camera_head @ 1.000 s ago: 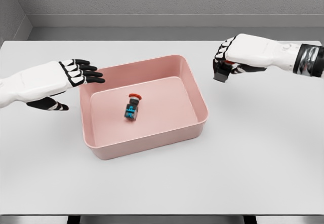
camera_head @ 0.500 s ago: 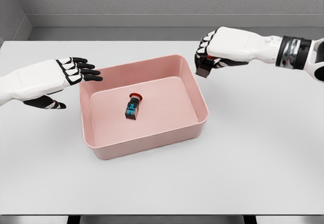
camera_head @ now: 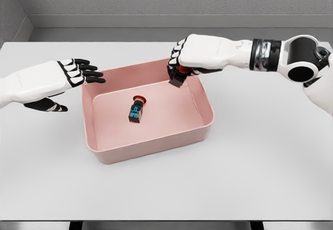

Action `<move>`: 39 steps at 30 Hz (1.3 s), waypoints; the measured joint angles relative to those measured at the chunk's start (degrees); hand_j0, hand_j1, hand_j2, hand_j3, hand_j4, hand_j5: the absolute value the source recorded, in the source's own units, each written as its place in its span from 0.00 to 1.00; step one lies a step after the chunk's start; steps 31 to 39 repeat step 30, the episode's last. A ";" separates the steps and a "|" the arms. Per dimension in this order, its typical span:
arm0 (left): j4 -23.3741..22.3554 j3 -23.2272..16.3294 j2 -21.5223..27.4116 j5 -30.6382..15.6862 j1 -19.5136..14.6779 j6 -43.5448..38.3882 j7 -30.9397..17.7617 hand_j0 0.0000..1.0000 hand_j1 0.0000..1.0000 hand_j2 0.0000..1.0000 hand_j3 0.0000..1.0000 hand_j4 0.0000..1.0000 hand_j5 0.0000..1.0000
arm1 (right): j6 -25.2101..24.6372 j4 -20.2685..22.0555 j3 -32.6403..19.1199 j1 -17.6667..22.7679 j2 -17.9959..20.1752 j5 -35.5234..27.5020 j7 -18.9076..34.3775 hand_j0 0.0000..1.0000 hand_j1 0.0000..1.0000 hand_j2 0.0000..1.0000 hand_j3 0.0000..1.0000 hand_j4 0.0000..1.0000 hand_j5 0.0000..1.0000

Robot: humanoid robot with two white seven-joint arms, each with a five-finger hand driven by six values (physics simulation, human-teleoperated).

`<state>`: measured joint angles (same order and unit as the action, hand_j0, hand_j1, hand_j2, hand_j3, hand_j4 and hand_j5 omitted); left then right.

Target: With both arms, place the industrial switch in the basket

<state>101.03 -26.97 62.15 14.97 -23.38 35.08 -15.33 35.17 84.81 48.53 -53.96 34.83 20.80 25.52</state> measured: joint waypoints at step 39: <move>0.05 -0.18 1.04 0.00 0.17 0.00 0.00 1.00 1.00 1.00 1.00 1.00 1.00 | 0.00 -7.96 -5.68 7.56 16.14 -6.50 -0.57 1.00 1.00 1.00 1.00 1.00 1.00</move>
